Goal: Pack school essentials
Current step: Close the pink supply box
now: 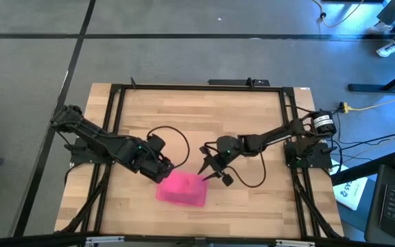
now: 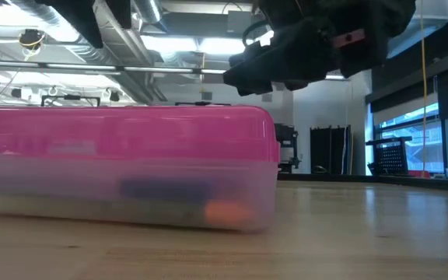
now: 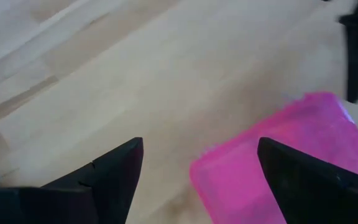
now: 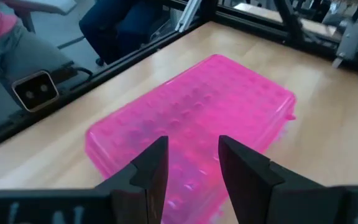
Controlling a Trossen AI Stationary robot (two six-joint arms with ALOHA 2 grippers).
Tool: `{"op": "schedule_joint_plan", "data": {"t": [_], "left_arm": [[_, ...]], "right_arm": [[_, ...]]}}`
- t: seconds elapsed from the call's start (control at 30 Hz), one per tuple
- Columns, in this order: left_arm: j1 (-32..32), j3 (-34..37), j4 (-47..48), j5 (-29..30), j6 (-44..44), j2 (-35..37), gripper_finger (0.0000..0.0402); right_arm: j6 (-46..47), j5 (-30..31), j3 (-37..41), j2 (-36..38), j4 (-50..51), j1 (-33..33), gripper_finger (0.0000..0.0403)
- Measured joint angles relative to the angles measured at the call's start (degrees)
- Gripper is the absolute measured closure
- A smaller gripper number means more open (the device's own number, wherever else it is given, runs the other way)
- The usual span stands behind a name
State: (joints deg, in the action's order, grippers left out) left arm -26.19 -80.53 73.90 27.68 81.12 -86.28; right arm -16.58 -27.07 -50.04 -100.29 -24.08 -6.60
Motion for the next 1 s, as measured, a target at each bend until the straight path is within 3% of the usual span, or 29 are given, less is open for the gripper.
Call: {"op": "schedule_joint_plan", "data": {"t": [0.2, 0.37, 0.67, 1.0], "left_arm": [[-4.0, 3.4, -10.1, 0.0, -4.1, 0.0, 0.009], [-7.6, 8.8, -19.8, -0.4, -5.2, 0.0, 0.009], [-11.5, 16.3, -29.0, -0.4, -5.1, 0.0, 0.009], [-13.0, 27.5, -54.9, -2.5, -16.3, 0.0, 0.0092]], "right_arm": [[4.5, 2.1, 0.0, 0.0, 0.1, -2.4, 0.0259], [6.8, 9.7, 0.0, 1.2, 0.4, -4.5, 0.0259], [11.8, 19.5, 0.0, 5.7, 7.5, -6.3, 0.0259], [15.1, 20.0, -0.1, 6.7, 9.0, -6.4, 0.0259]]}}
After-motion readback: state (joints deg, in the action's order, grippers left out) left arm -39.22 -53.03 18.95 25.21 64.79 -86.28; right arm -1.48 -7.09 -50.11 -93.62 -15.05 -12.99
